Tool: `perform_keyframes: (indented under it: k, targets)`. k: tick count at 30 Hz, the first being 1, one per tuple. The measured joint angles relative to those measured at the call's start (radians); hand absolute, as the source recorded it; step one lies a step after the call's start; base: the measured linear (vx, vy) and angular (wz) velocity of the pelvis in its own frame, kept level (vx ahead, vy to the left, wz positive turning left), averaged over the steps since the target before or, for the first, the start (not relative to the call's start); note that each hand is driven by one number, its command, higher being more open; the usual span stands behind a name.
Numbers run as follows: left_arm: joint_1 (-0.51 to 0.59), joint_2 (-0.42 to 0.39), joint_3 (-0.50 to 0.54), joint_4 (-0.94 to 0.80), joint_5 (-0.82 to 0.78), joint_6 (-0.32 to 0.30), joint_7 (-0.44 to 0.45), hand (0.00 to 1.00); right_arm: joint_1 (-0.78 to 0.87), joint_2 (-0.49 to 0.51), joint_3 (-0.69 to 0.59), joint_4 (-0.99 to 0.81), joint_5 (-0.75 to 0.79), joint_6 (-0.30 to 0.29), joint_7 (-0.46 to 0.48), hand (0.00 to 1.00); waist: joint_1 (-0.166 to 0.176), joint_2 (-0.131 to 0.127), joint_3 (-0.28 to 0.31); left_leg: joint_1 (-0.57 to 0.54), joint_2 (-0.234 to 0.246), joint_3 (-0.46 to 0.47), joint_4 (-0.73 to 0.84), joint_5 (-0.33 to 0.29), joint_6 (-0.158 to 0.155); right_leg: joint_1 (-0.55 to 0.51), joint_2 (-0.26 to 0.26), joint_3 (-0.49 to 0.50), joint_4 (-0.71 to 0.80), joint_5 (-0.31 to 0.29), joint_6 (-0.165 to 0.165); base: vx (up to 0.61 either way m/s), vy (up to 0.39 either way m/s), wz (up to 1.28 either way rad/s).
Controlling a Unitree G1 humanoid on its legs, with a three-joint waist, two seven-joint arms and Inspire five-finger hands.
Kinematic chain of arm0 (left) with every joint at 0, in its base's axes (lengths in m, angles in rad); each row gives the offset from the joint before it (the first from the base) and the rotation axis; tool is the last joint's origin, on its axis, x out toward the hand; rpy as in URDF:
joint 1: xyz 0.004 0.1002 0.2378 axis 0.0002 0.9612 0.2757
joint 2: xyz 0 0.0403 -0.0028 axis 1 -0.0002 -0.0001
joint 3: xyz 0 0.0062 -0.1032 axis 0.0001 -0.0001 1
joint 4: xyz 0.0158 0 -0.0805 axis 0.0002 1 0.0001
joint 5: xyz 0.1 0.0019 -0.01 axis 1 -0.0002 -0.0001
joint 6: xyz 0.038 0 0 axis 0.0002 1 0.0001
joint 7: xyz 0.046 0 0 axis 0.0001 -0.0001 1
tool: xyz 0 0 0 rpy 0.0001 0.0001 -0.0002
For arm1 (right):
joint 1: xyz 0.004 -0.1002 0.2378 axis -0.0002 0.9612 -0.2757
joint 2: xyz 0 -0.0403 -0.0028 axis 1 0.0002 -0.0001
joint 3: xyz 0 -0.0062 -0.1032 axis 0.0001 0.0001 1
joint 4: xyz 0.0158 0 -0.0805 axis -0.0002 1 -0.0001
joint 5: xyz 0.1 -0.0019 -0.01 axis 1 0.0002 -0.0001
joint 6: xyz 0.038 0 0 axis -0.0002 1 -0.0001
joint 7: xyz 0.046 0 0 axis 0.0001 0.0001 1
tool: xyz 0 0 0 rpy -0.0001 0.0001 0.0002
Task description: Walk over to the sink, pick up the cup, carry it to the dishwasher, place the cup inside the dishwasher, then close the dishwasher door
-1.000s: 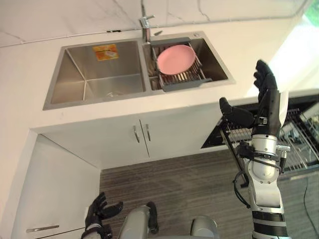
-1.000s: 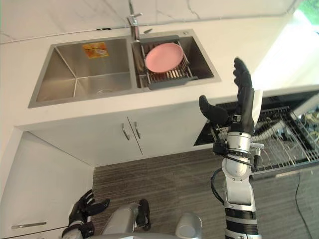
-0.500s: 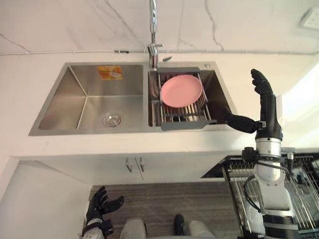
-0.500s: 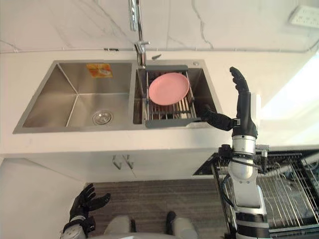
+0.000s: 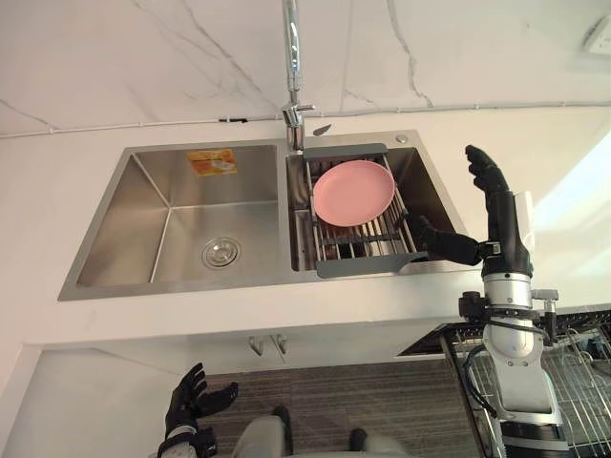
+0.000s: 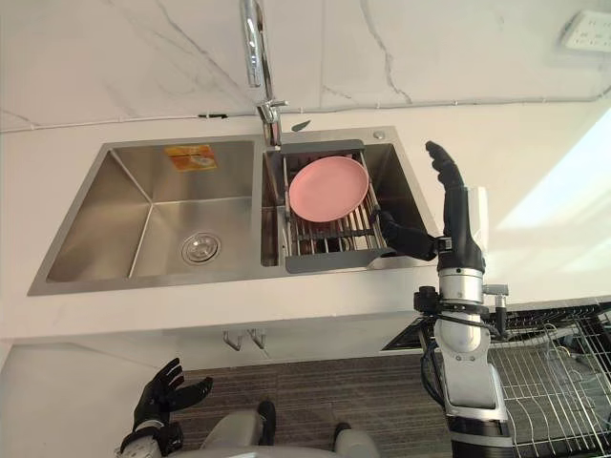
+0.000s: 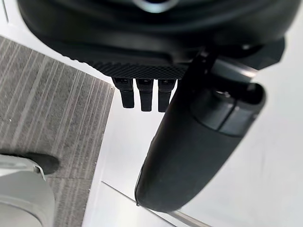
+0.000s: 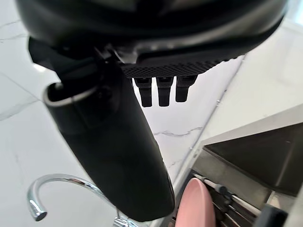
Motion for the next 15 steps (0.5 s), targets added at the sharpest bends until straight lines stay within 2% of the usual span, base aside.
perform_keyframes:
  k: [2,3,11,15]
  targets:
    - [0.000,0.005,0.000,0.000,0.009,0.000,0.000,0.90,0.003,-0.005,0.001,0.005,0.000,0.001,0.010,0.90,-0.003,-0.002,-0.002,0.004,-0.002,0.000,-0.008,0.002,0.000,0.003,-0.001,0.000,-0.007,0.003,0.001,0.05,-0.004,-0.01]
    - [-0.028,0.031,-0.001,0.041,0.052,0.000,-0.003,0.90,0.018,-0.023,0.049,0.100,0.002,-0.001,0.032,0.90,-0.022,-0.006,-0.019,0.065,-0.035,-0.017,-0.200,0.137,0.008,0.000,-0.028,0.002,-0.071,0.065,0.022,0.00,0.000,0.00]
    - [-0.027,0.031,-0.001,0.044,0.052,0.000,-0.004,0.90,0.018,-0.021,0.049,0.100,0.000,0.000,0.031,0.90,-0.020,-0.006,-0.019,0.068,-0.035,-0.018,-0.200,0.137,0.008,0.004,-0.029,0.001,-0.070,0.066,0.022,0.00,0.000,0.00]
    - [-0.027,0.031,-0.001,0.077,0.051,0.006,-0.011,0.90,0.024,-0.009,0.048,0.101,-0.011,0.022,0.018,0.90,-0.018,-0.006,-0.019,0.089,-0.037,-0.023,-0.203,0.137,0.008,0.028,-0.029,-0.004,-0.073,0.065,0.022,0.00,-0.002,0.03]
